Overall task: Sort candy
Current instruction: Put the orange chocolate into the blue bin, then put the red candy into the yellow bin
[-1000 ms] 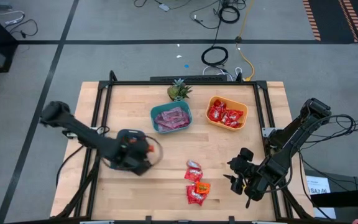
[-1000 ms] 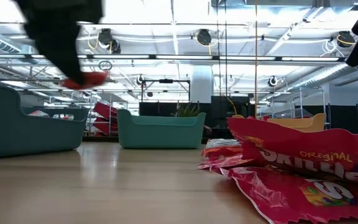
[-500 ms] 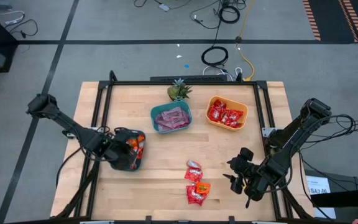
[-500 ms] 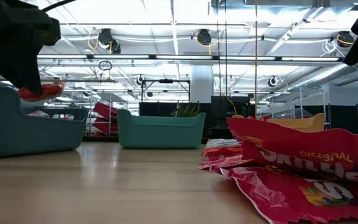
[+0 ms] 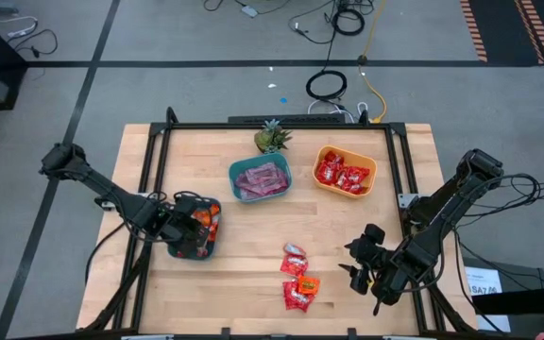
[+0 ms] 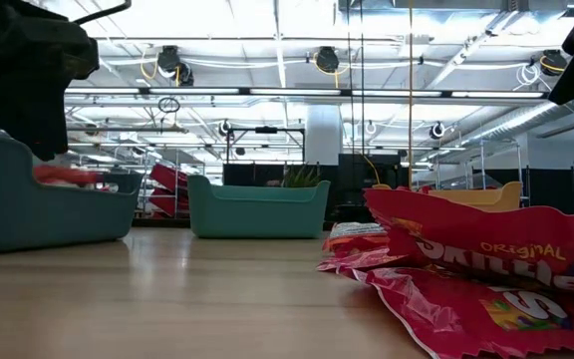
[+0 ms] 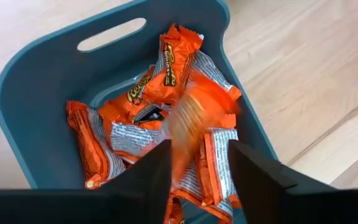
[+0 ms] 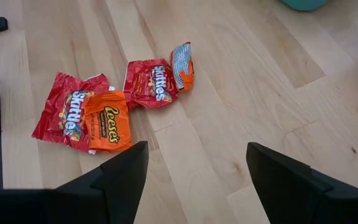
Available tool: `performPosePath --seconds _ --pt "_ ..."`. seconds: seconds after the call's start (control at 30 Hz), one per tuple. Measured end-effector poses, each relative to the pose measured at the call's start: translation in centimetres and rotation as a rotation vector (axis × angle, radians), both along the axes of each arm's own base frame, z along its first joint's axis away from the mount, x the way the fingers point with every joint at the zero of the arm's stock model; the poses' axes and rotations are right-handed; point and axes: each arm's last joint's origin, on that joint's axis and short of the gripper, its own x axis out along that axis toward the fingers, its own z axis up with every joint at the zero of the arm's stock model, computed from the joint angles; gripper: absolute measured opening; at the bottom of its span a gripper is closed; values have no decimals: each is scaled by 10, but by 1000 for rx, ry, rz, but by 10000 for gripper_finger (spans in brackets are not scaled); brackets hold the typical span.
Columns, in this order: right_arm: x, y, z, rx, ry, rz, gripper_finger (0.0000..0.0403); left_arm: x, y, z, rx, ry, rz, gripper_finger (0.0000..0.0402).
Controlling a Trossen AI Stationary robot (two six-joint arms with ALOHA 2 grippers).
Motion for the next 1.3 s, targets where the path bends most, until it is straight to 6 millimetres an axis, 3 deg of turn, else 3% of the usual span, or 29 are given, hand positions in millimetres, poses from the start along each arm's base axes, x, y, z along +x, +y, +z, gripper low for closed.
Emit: performPosePath --seconds 0.23,0.73,1.3 --pt "0 0 0 1 -2 0 263 0 1 0 16 14 -31 217" --pt "2 0 1 15 -14 -7 263 0 0 0 -8 38 -89 222" --pt "60 -2 -28 -73 -60 34 263 0 -1 0 65 88 -309 222"
